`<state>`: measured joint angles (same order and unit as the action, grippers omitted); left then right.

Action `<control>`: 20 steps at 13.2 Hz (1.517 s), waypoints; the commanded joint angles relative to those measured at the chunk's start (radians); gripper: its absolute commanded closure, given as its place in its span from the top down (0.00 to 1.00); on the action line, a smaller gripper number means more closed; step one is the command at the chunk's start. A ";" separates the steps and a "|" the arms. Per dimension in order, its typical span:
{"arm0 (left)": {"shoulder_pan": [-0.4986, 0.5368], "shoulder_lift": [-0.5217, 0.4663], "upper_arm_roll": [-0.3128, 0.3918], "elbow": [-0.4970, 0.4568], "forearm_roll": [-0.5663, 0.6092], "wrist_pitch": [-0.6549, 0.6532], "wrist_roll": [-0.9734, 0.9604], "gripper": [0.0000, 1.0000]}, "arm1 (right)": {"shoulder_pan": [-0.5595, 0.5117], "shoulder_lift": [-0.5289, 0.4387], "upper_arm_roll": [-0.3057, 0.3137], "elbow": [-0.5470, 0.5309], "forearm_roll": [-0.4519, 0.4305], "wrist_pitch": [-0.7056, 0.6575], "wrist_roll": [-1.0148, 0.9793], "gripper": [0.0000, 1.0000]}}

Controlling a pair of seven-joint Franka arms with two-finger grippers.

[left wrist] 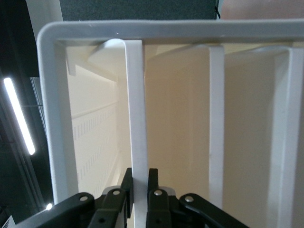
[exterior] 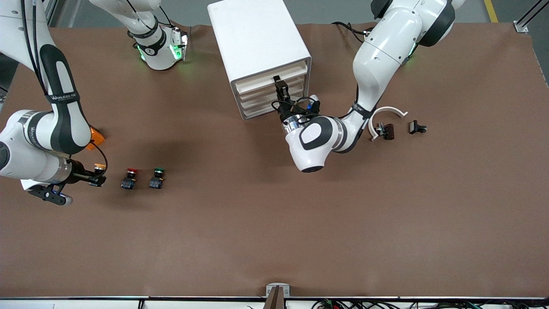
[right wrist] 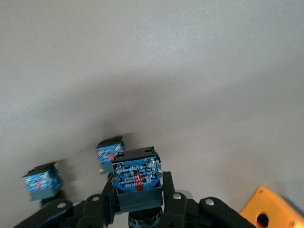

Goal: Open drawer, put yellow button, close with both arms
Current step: 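Pull the drawer open with the left gripper while the right gripper grasps the yellow button, then carry the yellow button with the right gripper over the open drawer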

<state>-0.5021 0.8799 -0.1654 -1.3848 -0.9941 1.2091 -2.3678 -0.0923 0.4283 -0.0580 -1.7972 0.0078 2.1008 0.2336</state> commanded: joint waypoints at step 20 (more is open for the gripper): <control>0.203 0.004 0.004 0.049 0.189 -0.010 -0.004 0.11 | 0.606 -0.131 0.001 0.315 0.098 -0.369 1.326 0.00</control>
<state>-0.3144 0.8799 -0.1814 -1.3414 -0.8975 1.2340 -2.3750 0.4589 0.2991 -0.0445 -1.5069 0.0958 1.7406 1.4516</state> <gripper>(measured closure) 0.855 0.595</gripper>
